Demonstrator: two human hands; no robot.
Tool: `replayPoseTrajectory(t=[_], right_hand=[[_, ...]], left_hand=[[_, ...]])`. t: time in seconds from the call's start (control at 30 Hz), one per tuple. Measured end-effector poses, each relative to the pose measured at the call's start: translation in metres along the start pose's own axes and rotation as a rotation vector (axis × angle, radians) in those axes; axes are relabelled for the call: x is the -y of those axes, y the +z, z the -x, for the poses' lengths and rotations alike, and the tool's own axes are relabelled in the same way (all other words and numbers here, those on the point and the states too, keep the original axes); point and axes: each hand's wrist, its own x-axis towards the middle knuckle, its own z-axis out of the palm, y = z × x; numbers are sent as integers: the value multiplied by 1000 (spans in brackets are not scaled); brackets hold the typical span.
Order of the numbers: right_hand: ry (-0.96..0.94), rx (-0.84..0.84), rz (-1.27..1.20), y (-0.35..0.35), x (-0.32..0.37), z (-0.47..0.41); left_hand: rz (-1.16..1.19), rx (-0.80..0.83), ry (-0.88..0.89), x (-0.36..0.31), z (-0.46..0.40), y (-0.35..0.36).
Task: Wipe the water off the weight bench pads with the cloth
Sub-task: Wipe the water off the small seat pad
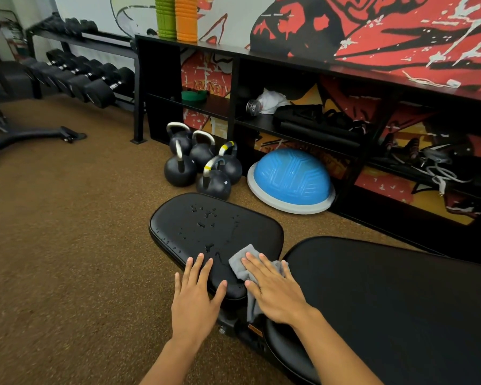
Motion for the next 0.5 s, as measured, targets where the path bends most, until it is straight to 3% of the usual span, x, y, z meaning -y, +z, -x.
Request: replayPoseTrajectory(t=[0.2, 0.5], right_hand=[[89, 45, -8, -13, -9, -19], [158, -24, -35, -10, 14, -47]], left_hand=[[-8, 6, -4, -1, 0, -2], [38, 24, -13, -3, 0, -4]])
